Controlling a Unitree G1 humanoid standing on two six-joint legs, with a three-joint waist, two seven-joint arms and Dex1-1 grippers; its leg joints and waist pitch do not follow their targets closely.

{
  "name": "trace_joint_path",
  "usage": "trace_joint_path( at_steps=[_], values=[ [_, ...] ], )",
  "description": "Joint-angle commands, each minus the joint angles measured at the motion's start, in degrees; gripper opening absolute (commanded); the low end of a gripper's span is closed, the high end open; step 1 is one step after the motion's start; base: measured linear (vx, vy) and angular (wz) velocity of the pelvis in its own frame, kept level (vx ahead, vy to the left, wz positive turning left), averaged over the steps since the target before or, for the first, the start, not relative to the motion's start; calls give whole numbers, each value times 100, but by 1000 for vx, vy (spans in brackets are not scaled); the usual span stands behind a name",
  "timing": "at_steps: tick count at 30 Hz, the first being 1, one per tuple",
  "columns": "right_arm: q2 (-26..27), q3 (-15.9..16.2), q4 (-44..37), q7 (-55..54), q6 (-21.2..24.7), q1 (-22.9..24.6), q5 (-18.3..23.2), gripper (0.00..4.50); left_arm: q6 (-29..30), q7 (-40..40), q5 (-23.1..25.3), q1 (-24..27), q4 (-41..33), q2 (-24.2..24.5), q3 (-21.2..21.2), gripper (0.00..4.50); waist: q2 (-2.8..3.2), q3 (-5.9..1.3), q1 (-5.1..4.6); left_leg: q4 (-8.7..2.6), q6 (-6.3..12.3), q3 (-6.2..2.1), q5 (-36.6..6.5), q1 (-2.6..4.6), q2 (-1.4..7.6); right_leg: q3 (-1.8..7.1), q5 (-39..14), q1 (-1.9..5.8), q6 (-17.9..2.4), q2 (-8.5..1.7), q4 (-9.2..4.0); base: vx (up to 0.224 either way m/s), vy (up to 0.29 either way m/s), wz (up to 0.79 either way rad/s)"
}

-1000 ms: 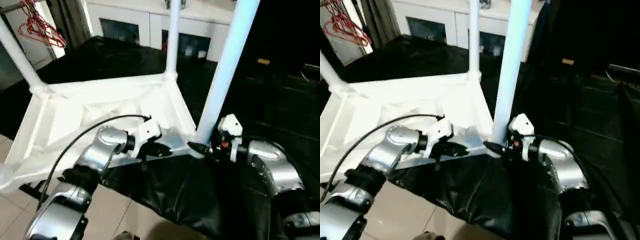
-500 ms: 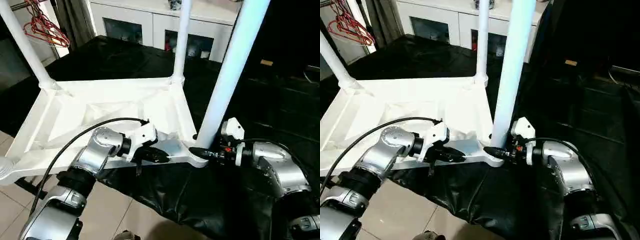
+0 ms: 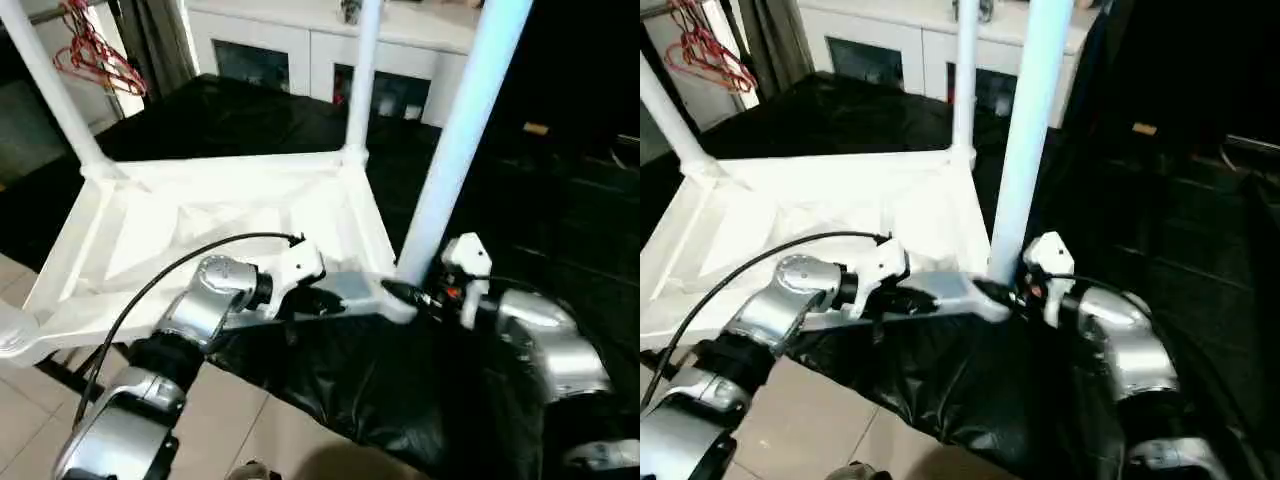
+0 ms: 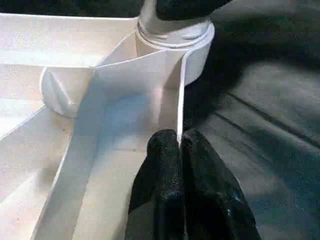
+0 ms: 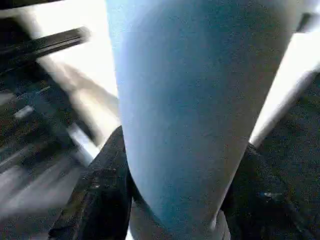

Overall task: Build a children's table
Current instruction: Rotate leg to tighten

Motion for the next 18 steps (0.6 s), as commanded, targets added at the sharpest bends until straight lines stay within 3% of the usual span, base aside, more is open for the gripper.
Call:
trace_joint_path(
  at_steps=[1,2,7,9,12,13,15,18],
  values=[
    [233,276,309,-393,152,50,-229,192,43,691,-31,-311,27,-254,217,0,-46,-341,-54,-477,-87,-215,-1845,165,346,255,-2203,172,-1055,-423,-521,0,0,0],
    [610,135,691,-1384,186,-132,-401,191,164,1314,65,-566,326,-551,271,0,-26,-337,-73,-484,-161,-222,-1992,189,347,258,-2342,151,-994,-430,-547,0,0,0],
    [1214,27,1129,-2722,388,-543,-628,191,190,1951,186,-966,764,-958,245,0,-5,-348,-131,-506,-229,-235,-2066,183,334,262,-2145,149,-986,-415,-550,0,0,0],
    [1274,50,1185,-2803,384,-617,-668,191,141,1991,201,-1015,820,-1002,221,0,-23,-366,-123,-494,-188,-224,-2007,193,330,267,-1896,168,-1018,-423,-546,0,0,0],
    [1363,64,1291,-2846,250,-747,-711,191,-6,1922,240,-1094,933,-1061,162,0,-19,-379,-116,-483,-43,-210,-1751,138,322,268,-1515,213,-1103,-422,-500,0,0,0],
    [1381,10,1303,-2695,190,-766,-608,247,-46,1863,246,-1108,964,-1061,140,0,-22,-381,-114,-479,-21,-208,-1705,133,328,267,-1461,221,-1107,-425,-494,0,0,0],
    [1360,-115,1180,-2363,196,-723,-347,261,-168,1710,253,-1088,983,-1020,112,0,-23,-391,-104,-463,72,-197,-1614,138,332,271,-1279,227,-1170,-423,-478,0,0,0],
    [1118,42,1042,-2124,99,-640,-497,297,-273,1500,234,-1036,999,-928,102,0,-24,-391,-94,-457,159,-196,-1451,116,339,264,-1073,245,-1232,-418,-450,0,0,0]
  ],
)
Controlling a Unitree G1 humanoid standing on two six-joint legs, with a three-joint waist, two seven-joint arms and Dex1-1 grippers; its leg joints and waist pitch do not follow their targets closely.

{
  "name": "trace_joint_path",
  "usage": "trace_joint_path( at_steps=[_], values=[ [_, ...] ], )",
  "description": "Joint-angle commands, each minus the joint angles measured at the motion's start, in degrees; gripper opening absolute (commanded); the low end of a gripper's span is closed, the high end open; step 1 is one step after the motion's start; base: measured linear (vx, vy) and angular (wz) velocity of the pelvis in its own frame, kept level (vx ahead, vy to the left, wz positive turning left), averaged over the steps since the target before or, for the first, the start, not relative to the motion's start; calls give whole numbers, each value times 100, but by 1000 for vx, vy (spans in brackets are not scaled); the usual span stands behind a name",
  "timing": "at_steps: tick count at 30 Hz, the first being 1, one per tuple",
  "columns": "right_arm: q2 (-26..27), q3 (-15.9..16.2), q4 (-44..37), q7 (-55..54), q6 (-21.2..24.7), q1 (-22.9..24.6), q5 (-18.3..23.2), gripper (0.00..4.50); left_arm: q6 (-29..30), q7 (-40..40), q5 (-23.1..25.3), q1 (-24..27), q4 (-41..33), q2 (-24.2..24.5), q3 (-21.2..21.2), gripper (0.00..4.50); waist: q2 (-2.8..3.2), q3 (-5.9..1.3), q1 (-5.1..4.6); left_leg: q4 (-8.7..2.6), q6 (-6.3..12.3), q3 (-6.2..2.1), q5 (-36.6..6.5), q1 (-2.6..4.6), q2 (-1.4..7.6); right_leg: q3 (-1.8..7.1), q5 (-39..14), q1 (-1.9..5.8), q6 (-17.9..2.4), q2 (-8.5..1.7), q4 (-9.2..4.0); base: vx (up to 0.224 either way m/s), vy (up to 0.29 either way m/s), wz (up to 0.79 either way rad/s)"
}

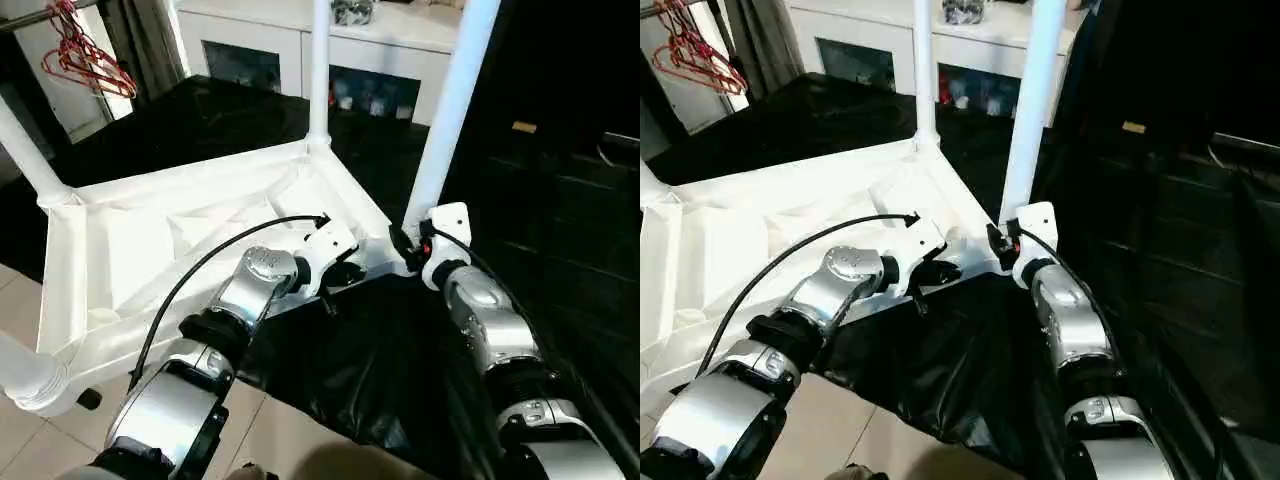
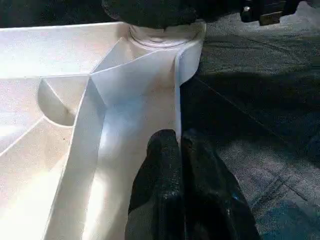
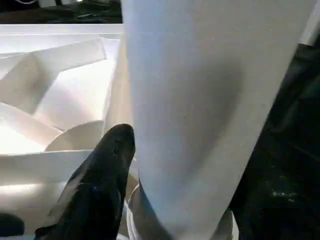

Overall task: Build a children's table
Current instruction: Rotate leg to tighten

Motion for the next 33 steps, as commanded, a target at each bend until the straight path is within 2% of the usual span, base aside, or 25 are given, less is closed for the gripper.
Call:
trace_joint_path(
  at_steps=[1,3,4,6,8,10,13,15,16,18,19,20,22,33],
  values=[
    [137,531,61,574,50,188,-73,306,-333,-39,-79,-287,-80,-113,14,0,-25,-398,-6,-446,168,-192,-1438,132,346,256,-1070,231,-1219,-414,-409,0,0,0],
    [52,555,46,642,-4,197,-95,316,-390,-149,-92,-251,-112,-76,-5,0,-24,-400,-7,-445,194,-194,-1374,119,348,254,-972,245,-1261,-418,-391,0,0,0],
    [-168,592,4,885,-215,209,-128,328,-417,-445,-156,-133,-255,19,-38,0,-18,-400,-7,-443,199,-193,-1372,122,347,254,-971,245,-1269,-424,-395,0,0,0],
    [-324,605,-6,1062,-335,201,-148,328,-494,-649,-192,-47,-358,95,-72,0,-20,-398,-3,-434,233,-194,-1382,111,348,252,-940,259,-1304,-430,-394,0,0,0],
    [-606,546,-176,1728,-387,219,63,328,-493,-1022,-347,120,-588,233,-50,0,-10,-400,-15,-422,304,-186,-1344,102,354,250,-824,271,-1393,-420,-369,0,0,0],
    [-658,532,-235,1882,-383,232,111,328,-508,-1088,-375,147,-623,257,-36,0,-19,-402,-12,-412,352,-180,-1322,107,363,248,-769,272,-1435,-417,-367,0,0,0],
    [-975,638,-554,2719,-319,350,300,328,-504,-1377,-469,249,-753,402,-4,0,-25,-399,39,-395,466,-165,-1188,99,376,238,-678,281,-1487,-408,-345,0,0,0],
    [-1215,753,-741,3258,-317,435,412,328,-490,-1609,-563,311,-855,501,35,0,-16,-395,46,-393,494,-159,-1222,100,377,235,-753,265,-1499,-407,-351,0,0,0],
    [-1279,783,-786,3405,-298,459,450,328,-496,-1672,-580,324,-879,529,39,0,-49,-389,64,-389,501,-158,-1222,96,378,234,-858,274,-1487,-414,-353,0,0,0],
    [-1614,943,-943,4092,-198,551,570,328,-514,-2015,-639,393,-1002,714,34,0,-37,-380,105,-382,516,-155,-1236,102,386,243,-1092,262,-1432,-425,-377,0,0,0],
    [-1616,944,-944,4096,-197,551,571,328,-514,-2017,-639,393,-1003,716,34,0,-35,-375,110,-387,521,-159,-1238,94,387,243,-1141,260,-1416,-423,-380,0,0,0],
    [-1702,977,-969,4283,-182,572,557,328,-486,-2102,-654,421,-1058,765,42,0,-57,-380,110,-388,509,-154,-1238,100,390,243,-1189,245,-1392,-415,-380,0,0,0],
    [-1900,1046,-1072,4686,-27,623,538,328,-450,-2343,-661,494,-1179,926,30,0,-39,-377,124,-398,478,-170,-1239,102,402,239,-1239,240,-1389,-413,-366,0,0,0],
    [-2043,1181,-1294,5097,258,702,713,234,-363,-2714,-709,691,-1446,1183,25,0,-46,-387,133,-391,428,-163,-1182,107,396,242,-1197,225,-1412,-423,-357,0,0,0]
  ],
)
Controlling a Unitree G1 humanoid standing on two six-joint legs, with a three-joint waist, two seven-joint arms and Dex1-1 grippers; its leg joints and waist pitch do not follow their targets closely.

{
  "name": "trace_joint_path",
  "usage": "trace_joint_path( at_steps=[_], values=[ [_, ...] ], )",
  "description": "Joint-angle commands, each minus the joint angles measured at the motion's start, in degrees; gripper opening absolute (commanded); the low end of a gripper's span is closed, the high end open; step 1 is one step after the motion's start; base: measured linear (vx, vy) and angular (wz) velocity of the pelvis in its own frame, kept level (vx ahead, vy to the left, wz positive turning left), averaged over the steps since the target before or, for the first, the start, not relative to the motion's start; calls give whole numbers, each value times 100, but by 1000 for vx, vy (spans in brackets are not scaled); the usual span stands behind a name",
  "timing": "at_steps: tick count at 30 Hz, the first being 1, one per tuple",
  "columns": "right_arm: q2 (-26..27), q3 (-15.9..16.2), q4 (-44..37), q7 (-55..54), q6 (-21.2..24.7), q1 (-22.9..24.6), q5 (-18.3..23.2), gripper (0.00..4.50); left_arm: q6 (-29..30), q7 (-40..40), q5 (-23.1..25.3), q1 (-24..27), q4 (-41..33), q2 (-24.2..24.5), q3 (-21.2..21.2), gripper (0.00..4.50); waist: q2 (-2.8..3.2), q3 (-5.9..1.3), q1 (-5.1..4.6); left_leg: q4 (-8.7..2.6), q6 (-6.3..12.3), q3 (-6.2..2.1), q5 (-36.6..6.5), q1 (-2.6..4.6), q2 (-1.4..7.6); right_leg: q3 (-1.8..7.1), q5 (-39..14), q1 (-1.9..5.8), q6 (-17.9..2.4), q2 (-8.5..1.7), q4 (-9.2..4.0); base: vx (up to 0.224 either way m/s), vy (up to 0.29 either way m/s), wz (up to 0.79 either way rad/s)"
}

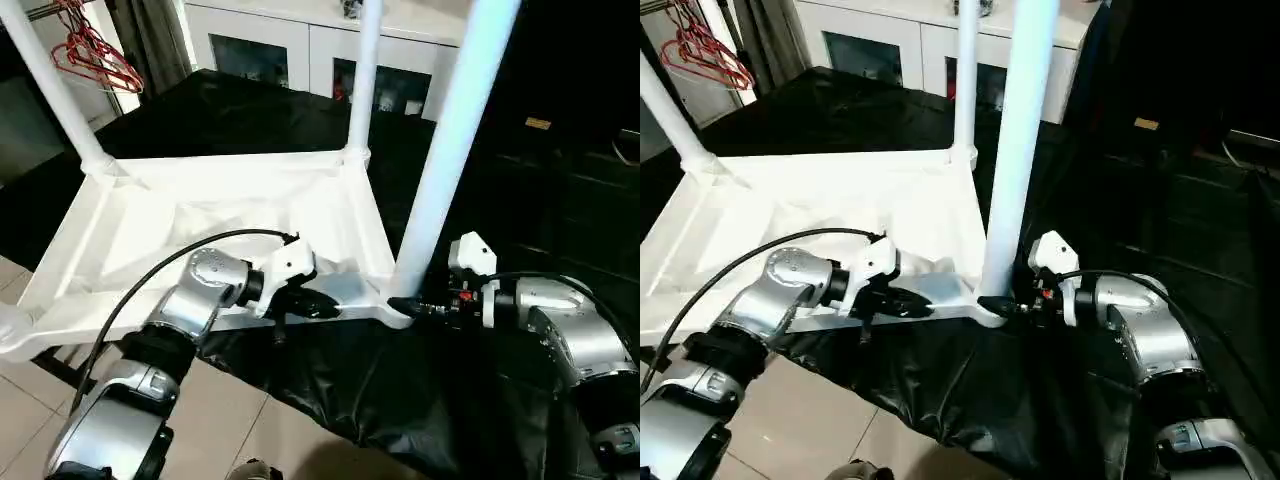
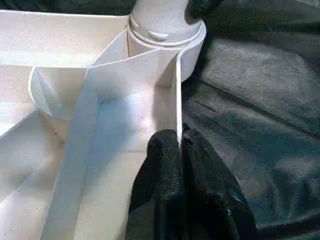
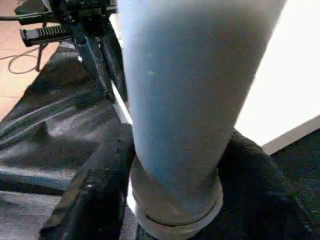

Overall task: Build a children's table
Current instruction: Rotate leg to tighten

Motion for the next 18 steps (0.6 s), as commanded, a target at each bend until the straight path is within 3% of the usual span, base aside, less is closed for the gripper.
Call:
trace_joint_path(
  at_steps=[1,7,13,18],
  values=[
    [15,210,-167,287,78,116,-2,225,-51,15,-249,-60,-301,-27,87,0,-92,-419,15,-391,414,-163,-1183,131,385,252,-1200,252,-1410,-425,-365,0,0,0],
    [9,253,-315,348,181,225,36,198,-2,4,-260,3,-379,-12,90,0,-109,-424,12,-385,408,-161,-1130,132,381,254,-1167,253,-1398,-424,-356,0,0,0],
    [14,306,-510,335,270,423,101,197,47,49,-279,63,-456,-76,97,0,-90,-422,39,-384,414,-163,-1147,138,386,257,-1223,247,-1362,-422,-367,0,0,0],
    [421,146,-449,-334,295,572,97,196,76,661,-130,-99,-190,-334,164,0,-89,-409,46,-405,306,-173,-1308,146,377,257,-1452,235,-1293,-425,-398,0,0,0]
  ],
)
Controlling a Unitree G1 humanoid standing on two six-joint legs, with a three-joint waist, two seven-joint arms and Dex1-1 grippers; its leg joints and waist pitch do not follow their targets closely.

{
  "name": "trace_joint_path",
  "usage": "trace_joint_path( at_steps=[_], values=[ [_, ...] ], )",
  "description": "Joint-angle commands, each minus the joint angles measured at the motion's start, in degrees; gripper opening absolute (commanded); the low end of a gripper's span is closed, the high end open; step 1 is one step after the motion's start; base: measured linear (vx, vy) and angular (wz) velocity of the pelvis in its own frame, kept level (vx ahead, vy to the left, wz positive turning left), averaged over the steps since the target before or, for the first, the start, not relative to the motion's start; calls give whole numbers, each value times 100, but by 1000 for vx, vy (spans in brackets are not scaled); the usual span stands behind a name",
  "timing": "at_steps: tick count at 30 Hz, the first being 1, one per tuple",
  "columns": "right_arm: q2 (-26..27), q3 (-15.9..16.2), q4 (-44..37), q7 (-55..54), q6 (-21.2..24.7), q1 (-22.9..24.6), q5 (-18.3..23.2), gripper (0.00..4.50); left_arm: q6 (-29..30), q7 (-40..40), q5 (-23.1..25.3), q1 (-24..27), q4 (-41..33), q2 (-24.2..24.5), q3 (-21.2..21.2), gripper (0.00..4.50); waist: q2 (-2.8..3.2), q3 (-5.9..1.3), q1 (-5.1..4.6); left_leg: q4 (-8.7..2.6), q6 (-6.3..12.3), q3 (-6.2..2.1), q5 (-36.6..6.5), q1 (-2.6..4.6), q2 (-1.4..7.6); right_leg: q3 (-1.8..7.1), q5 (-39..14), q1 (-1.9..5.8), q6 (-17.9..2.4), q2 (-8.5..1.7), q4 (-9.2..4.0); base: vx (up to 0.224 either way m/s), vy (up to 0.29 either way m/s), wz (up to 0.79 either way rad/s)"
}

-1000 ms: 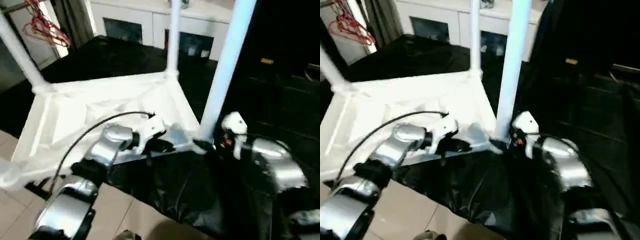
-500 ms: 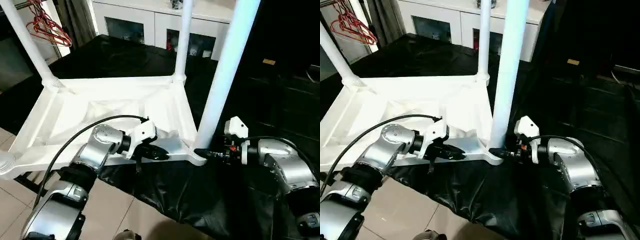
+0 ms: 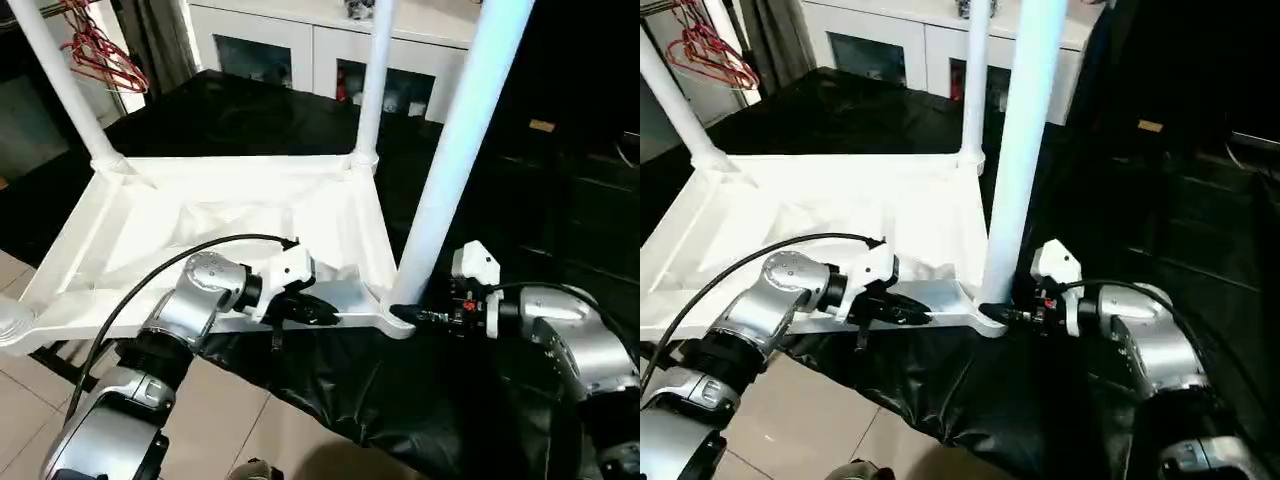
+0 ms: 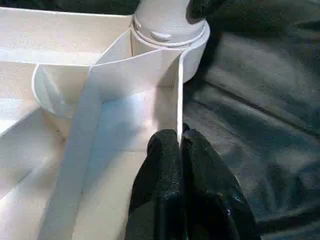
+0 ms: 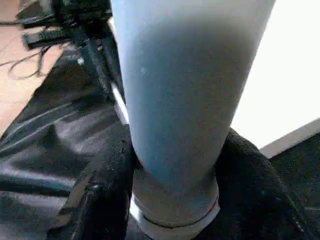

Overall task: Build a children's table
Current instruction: Rotate leg to tighten

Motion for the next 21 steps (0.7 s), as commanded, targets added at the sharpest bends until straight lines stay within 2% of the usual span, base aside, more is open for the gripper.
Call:
trace_joint_path(
  at_steps=[1,3,5,6,7,9,10,12,14,15,17,18,19,21],
  values=[
    [414,242,138,-472,191,101,-29,196,-3,742,-91,-310,102,-364,231,0,-86,-401,-17,-418,270,-176,-1361,146,379,256,-1533,211,-1280,-426,-412,0,0,0],
    [582,190,244,-899,241,77,-134,196,21,948,-47,-385,192,-462,251,0,-88,-386,-50,-430,105,-188,-1589,169,357,260,-1969,197,-1163,-445,-467,0,0,0],
    [681,159,305,-1167,278,60,-202,196,42,1067,-24,-427,237,-522,262,0,-94,-375,-76,-448,67,-203,-1665,162,355,258,-2180,202,-1047,-444,-497,0,0,0],
    [1027,68,477,-1868,339,11,-329,196,74,1449,50,-589,435,-733,269,0,-89,-375,-96,-455,43,-210,-1716,176,363,261,-2187,189,-1030,-442,-500,0,0,0],
    [1299,6,591,-2391,366,-33,-422,196,107,1771,114,-729,604,-903,274,0,-54,-367,-127,-461,-32,-208,-1805,192,347,266,-2228,144,-1032,-427,-509,0,0,0],
    [1642,-77,715,-3066,404,-104,-568,196,114,2245,230,-923,850,-1104,264,0,-63,-374,-162,-486,-159,-243,-1946,188,338,244,-2375,178,-962,-439,-517,0,0,0],
    [1642,-77,715,-3066,404,-104,-568,196,114,2245,230,-923,850,-1104,264,0,-68,-369,-170,-488,-175,-239,-1970,186,338,249,-2374,168,-941,-437,-531,0,0,0],
    [1887,-129,832,-3618,462,-188,-706,196,105,2601,322,-1077,1065,-1255,246,0,-71,-382,-165,-482,-149,-233,-2000,214,337,258,-2278,168,-928,-446,-546,0,0,0],
    [2020,62,1069,-3995,209,-360,-1038,196,39,3012,426,-1284,1375,-1476,247,0,-65,-379,-183,-483,-169,-229,-2048,214,318,253,-2247,153,-923,-427,-547,0,0,0],
    [2047,101,1115,-4070,123,-395,-1129,196,4,3101,445,-1335,1460,-1527,260,0,-38,-382,-177,-480,-180,-226,-2054,221,314,254,-2237,152,-916,-431,-554,0,0,0],
    [2161,-73,1178,-4230,73,-473,-1068,196,-129,3200,501,-1440,1658,-1610,253,0,-50,-373,-160,-481,-148,-219,-2082,238,321,267,-2161,144,-914,-431,-573,0,0,0],
    [2183,-159,1181,-4244,84,-494,-993,196,-176,3209,526,-1457,1697,-1618,234,0,-43,-379,-155,-487,-110,-224,-2047,214,322,270,-2054,167,-937,-432,-558,0,0,0],
    [2187,-176,1181,-4246,86,-498,-977,251,-186,3211,531,-1461,1705,-1619,229,0,-47,-385,-153,-491,-90,-228,-2014,201,325,268,-1985,184,-947,-434,-547,0,0,0],
    [2170,-279,1115,-4172,197,-489,-839,265,-238,3196,542,-1466,1742,-1615,221,0,-44,-398,-140,-491,-39,-224,-1896,188,338,267,-1677,199,-1016,-425,-503,0,0,0]
  ],
)
